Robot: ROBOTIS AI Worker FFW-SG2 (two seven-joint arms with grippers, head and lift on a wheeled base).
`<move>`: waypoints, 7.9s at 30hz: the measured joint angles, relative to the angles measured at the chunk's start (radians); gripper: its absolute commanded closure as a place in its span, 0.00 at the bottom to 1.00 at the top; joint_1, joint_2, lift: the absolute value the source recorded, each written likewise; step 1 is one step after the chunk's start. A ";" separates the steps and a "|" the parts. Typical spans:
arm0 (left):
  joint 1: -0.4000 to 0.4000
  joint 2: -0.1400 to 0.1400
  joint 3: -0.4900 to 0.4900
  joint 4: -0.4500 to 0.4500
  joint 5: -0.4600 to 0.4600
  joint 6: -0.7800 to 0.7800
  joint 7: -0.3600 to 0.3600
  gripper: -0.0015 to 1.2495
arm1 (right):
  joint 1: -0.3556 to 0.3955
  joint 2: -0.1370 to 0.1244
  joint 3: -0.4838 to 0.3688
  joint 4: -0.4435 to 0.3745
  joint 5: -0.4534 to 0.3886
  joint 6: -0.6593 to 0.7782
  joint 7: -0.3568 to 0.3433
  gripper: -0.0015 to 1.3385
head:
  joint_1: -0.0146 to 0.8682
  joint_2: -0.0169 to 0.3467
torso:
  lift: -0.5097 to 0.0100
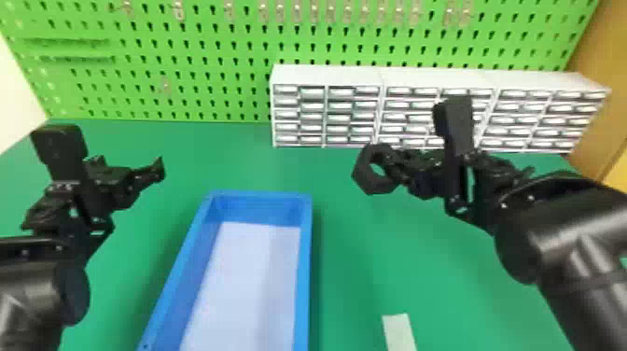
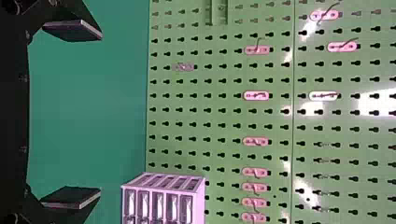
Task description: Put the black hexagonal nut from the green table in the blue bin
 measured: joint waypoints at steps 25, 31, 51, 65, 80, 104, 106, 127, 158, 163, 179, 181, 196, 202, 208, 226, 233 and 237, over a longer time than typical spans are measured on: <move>-0.002 0.000 -0.003 0.003 -0.002 0.000 0.000 0.09 | -0.055 0.032 0.152 0.056 -0.087 -0.057 -0.002 0.76 | 0.77 0.14 | 0.79; -0.003 0.000 -0.005 0.005 -0.003 0.000 0.000 0.09 | -0.068 0.041 0.181 0.068 -0.101 -0.070 -0.002 0.76 | 0.77 0.14 | 0.79; -0.008 0.000 -0.017 0.007 -0.005 0.000 0.000 0.09 | -0.073 0.070 0.219 0.095 -0.138 -0.120 0.000 0.76 | 0.77 0.14 | 0.79; -0.014 0.000 -0.022 0.009 -0.010 0.000 0.000 0.09 | -0.081 0.096 0.297 0.136 -0.174 -0.171 0.005 0.76 | 0.77 0.14 | 0.79; -0.020 0.000 -0.029 0.014 -0.010 0.001 0.000 0.09 | -0.103 0.104 0.359 0.163 -0.183 -0.194 0.014 0.76 | 0.77 0.14 | 0.79; -0.022 0.000 -0.031 0.016 -0.010 0.001 0.000 0.09 | -0.115 0.102 0.394 0.174 -0.186 -0.199 0.016 0.38 | 0.77 0.14 | 0.79; -0.022 0.000 -0.031 0.016 -0.009 0.001 0.000 0.09 | -0.115 0.101 0.394 0.174 -0.187 -0.199 0.017 0.34 | 0.77 0.14 | 0.79; -0.023 0.000 -0.029 0.016 -0.007 0.001 0.000 0.09 | -0.113 0.097 0.379 0.175 -0.187 -0.199 0.020 0.32 | 0.77 0.14 | 0.79; -0.017 0.001 -0.021 0.016 -0.005 0.001 0.000 0.09 | 0.057 0.136 -0.035 0.174 0.061 -0.300 0.020 0.32 | 0.77 0.14 | 0.79; -0.016 0.001 -0.020 0.016 -0.002 0.001 0.000 0.09 | 0.077 0.142 -0.091 0.164 0.112 -0.314 0.012 0.32 | 0.77 0.14 | 0.79; -0.016 0.001 -0.013 0.016 0.017 0.000 0.000 0.09 | 0.170 0.156 -0.270 0.098 0.162 -0.342 -0.063 0.32 | 0.77 0.14 | 0.79; -0.016 0.001 -0.012 0.015 0.017 0.000 0.000 0.09 | 0.177 0.156 -0.286 0.091 0.165 -0.343 -0.065 0.32 | 0.77 0.14 | 0.79; -0.016 0.003 0.002 0.014 0.007 0.000 -0.010 0.09 | 0.218 0.151 -0.376 0.052 0.187 -0.360 -0.074 0.32 | 0.77 0.14 | 0.79; -0.015 0.003 0.005 0.014 0.008 0.000 -0.012 0.09 | 0.226 0.153 -0.394 0.038 0.199 -0.356 -0.077 0.32 | 0.77 0.14 | 0.79; -0.015 0.003 0.006 0.014 0.010 0.000 -0.012 0.09 | 0.232 0.153 -0.401 0.024 0.206 -0.338 -0.088 0.32 | 0.77 0.14 | 0.79; -0.012 0.003 0.015 0.014 0.021 -0.002 -0.014 0.09 | 0.281 0.167 -0.502 -0.030 0.196 -0.295 -0.087 0.22 | 0.77 0.14 | 0.79; -0.009 0.003 0.022 0.014 0.027 -0.001 -0.014 0.09 | 0.282 0.157 -0.541 -0.040 0.207 -0.243 -0.004 0.12 | 0.77 0.14 | 0.79; -0.009 0.003 0.022 0.014 0.027 -0.001 -0.014 0.09 | 0.273 0.163 -0.551 -0.041 0.220 -0.229 -0.001 0.16 | 0.77 0.14 | 0.79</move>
